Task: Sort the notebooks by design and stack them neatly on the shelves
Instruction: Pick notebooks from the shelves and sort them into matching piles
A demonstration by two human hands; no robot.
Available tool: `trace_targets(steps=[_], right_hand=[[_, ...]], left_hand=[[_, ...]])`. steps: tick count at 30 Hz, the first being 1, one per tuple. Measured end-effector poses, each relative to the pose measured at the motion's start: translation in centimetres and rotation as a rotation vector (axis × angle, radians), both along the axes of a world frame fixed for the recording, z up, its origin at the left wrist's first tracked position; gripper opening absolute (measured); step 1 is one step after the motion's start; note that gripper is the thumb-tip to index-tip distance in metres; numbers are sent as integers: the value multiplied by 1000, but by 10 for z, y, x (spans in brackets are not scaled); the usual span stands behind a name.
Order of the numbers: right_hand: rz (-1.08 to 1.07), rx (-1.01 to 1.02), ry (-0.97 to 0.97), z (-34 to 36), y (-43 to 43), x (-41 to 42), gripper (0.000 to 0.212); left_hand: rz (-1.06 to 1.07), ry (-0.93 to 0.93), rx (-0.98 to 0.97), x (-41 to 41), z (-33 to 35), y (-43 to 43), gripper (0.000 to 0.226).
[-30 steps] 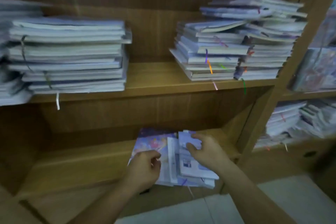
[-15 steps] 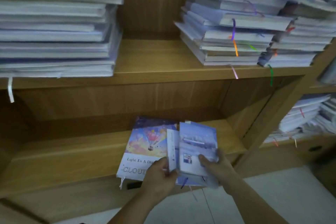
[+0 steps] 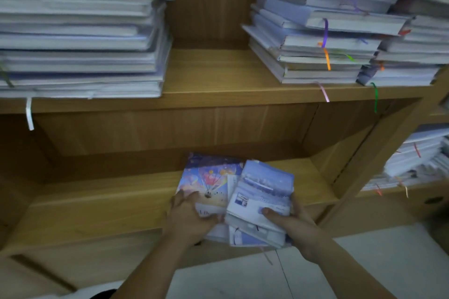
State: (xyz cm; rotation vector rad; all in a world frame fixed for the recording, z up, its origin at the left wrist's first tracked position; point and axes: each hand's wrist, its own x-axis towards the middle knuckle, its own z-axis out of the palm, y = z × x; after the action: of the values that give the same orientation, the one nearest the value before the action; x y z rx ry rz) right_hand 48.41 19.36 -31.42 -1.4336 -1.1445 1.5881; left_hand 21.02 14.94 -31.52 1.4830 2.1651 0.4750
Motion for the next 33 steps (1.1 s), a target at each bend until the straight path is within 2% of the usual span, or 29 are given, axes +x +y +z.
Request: trace_targets(steps=[2,4,6,8,9,10,12,15,16,18,22,25,29,33], right_hand=[[-22,26,7,1,2,-2,69],[-20,48,-4,3,2,0,69],[-26,48,4,6,1,0,73],[-60,67,3,12,-1,-3,82],[-84,88,-2,18,-2,-4,85],[-87,117,0,26,-5,-5,87],[-57,161,10,42,-13,-5,85],[6,204,19,74,-36,-5,81],[40,233,16,84,-45,-4,79],[146,291,21,100,-64,-2,77],[297,351,-115,133,-100,7,66],[324,359,-227,155,-128,15,61],[361,405,-212,194,-174,28,74],[392,476,-128,263,-201,43,75]], left_hand=[[36,59,-165,-21,-5,-3,91],[52,60,-213,-32,-12,-8,94],[50,126,-150,-30,-11,-14,85],[27,226,2,-22,-8,-18,67],[5,193,83,-17,-5,-19,61],[-28,107,144,-10,0,-20,56],[-68,-183,175,8,13,-26,52],[-51,-729,-3,41,39,-45,54],[-45,-899,-75,49,46,-53,45],[-26,-1111,-80,58,57,-67,36],[-133,-1101,34,53,85,-105,39],[-247,-1050,60,45,111,-136,55],[-426,-988,122,38,163,-171,66],[-512,-972,252,40,233,-188,61]])
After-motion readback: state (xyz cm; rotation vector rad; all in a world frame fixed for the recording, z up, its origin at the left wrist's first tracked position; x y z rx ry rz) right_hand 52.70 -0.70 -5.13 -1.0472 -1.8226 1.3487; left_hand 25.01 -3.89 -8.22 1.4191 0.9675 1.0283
